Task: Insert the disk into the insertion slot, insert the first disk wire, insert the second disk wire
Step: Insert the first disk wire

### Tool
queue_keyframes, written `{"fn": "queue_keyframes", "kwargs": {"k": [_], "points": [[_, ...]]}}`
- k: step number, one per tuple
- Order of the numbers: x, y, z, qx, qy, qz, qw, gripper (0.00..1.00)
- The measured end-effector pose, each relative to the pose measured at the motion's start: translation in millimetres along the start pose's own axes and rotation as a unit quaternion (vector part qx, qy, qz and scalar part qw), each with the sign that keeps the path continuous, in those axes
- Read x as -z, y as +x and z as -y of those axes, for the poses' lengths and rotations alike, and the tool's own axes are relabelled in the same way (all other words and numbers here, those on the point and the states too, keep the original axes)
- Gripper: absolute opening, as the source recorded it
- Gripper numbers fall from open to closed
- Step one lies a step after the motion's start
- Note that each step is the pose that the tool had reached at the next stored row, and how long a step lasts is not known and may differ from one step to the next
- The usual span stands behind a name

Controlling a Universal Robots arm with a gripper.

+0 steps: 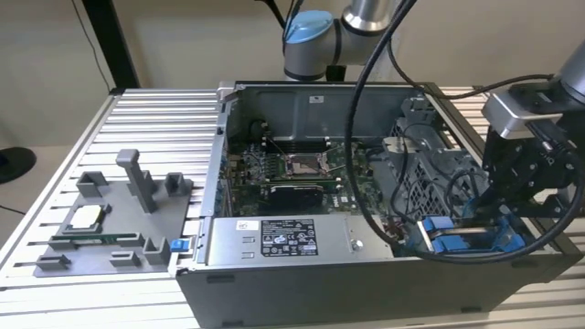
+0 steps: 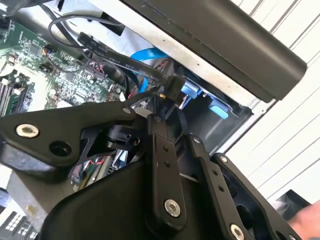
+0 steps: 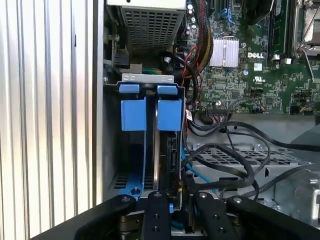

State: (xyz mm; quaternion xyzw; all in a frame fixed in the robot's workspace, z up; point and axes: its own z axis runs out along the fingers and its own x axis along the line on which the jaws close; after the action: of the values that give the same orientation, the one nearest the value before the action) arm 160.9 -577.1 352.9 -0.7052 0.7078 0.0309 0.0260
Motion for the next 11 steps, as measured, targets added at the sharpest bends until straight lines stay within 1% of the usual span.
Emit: {"fn": "queue_keyframes", "kwargs": {"k": [6,7,11], "points": [[27.2,-2.2,-0.2,0.000,0.0000,0.0000,1.0000,0.00],[30.1,-2.4,-0.3,0.000,0.0000,0.0000,1.0000,0.00],[30.4,-2.4,-0.3,0.000,0.0001,0.0001,1.0000,0.00]]}}
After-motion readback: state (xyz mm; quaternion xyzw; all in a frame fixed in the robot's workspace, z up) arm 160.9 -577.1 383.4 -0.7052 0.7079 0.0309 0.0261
